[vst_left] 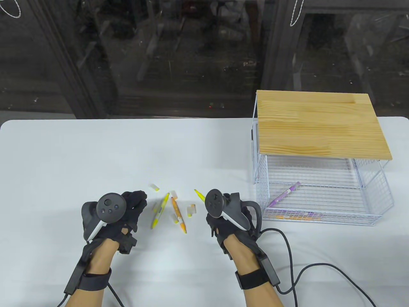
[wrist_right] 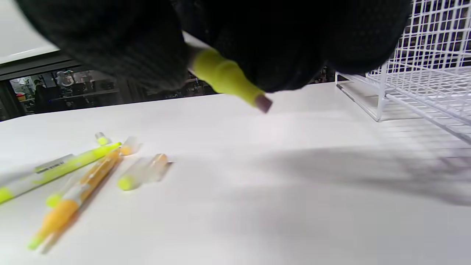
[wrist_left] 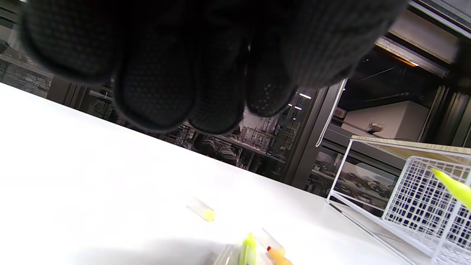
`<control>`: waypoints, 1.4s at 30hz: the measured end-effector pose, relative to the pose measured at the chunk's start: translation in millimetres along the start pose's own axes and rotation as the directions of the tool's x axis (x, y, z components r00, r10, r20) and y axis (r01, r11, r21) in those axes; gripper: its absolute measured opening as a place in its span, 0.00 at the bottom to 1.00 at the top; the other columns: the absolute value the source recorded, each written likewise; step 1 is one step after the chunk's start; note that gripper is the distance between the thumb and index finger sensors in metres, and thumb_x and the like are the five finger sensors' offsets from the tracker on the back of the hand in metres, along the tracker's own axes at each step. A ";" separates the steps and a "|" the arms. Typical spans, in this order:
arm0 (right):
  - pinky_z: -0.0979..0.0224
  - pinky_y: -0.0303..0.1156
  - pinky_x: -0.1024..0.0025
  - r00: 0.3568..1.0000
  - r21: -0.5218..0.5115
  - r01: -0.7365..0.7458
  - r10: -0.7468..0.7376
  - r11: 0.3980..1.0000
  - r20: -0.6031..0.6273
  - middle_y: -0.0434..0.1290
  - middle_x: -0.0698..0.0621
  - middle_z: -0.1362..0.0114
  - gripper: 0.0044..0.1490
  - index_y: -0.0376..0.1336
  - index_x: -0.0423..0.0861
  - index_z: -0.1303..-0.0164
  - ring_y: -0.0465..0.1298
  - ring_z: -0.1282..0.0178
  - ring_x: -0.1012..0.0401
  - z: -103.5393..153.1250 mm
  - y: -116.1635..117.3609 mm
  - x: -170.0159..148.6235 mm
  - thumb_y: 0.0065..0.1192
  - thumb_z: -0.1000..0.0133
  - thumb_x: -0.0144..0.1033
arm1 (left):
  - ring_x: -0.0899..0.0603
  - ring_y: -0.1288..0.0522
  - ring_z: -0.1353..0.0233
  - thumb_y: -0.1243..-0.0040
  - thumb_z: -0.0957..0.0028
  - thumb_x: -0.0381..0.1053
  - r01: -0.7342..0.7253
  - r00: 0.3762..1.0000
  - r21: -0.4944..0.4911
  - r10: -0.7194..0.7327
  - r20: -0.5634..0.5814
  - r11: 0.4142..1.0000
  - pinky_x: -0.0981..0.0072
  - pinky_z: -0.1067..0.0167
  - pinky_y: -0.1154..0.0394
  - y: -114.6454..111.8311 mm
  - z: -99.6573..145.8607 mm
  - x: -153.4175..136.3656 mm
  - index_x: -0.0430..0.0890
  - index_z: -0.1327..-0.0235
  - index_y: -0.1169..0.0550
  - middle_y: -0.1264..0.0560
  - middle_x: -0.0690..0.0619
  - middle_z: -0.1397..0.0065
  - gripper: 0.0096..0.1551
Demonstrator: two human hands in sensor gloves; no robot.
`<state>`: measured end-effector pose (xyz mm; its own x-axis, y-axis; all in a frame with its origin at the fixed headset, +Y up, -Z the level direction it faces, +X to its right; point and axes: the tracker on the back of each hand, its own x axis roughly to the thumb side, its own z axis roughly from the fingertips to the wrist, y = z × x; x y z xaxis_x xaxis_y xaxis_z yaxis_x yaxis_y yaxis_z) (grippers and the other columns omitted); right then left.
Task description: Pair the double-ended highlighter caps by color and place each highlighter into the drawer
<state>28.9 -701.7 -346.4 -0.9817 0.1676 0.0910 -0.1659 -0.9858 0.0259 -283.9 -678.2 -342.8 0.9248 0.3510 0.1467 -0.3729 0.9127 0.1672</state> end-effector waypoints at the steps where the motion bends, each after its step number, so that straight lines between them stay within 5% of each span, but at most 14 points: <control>1: 0.44 0.76 0.52 1.000 -0.027 -0.014 0.014 1.000 0.005 0.76 0.49 0.39 0.30 0.66 0.50 0.42 0.78 0.46 0.49 2.4 -0.2 -3.5 0.75 0.53 0.46 | 0.37 0.14 0.51 0.34 0.57 0.57 0.006 1.000 -0.001 -0.006 -0.001 1.000 0.40 0.54 0.19 -0.7 -0.1 -0.1 0.54 0.48 0.12 0.12 0.50 0.44 0.25; 13: 0.45 0.78 0.54 0.993 -0.132 0.058 -0.043 0.990 0.110 0.79 0.49 0.39 0.30 0.71 0.53 0.40 0.82 0.49 0.52 13.0 -5.9 -12.1 0.78 0.54 0.44 | 0.37 0.14 0.51 0.34 0.58 0.57 0.041 0.999 -0.007 -0.041 0.009 0.999 0.41 0.54 0.19 -6.4 -0.4 4.0 0.53 0.48 0.12 0.12 0.50 0.44 0.25; 25: 0.44 0.78 0.53 0.992 -0.122 0.053 -0.039 0.991 0.119 0.79 0.50 0.39 0.30 0.72 0.54 0.40 0.82 0.49 0.52 14.8 -7.1 -12.3 0.78 0.54 0.44 | 0.37 0.14 0.51 0.32 0.58 0.56 0.129 0.991 -0.085 -0.130 -0.002 0.988 0.41 0.54 0.19 -23.5 -11.5 12.1 0.54 0.48 0.12 0.12 0.50 0.44 0.25; 42: 0.43 0.77 0.52 0.995 -0.099 0.025 -0.015 0.995 0.101 0.79 0.50 0.38 0.30 0.71 0.53 0.40 0.82 0.47 0.52 13.4 -5.7 -17.0 0.78 0.54 0.44 | 0.36 0.14 0.52 0.30 0.60 0.57 0.415 0.894 -0.308 -0.447 -0.037 0.856 0.40 0.54 0.19 -79.7 -59.2 28.6 0.54 0.50 0.11 0.11 0.50 0.45 0.25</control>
<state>47.9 -698.8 -334.8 -0.9644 0.1830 0.1910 -0.1993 -0.9774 -0.0701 -223.3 -728.5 -409.6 0.9961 -0.0864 0.0201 0.0879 0.9915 -0.0961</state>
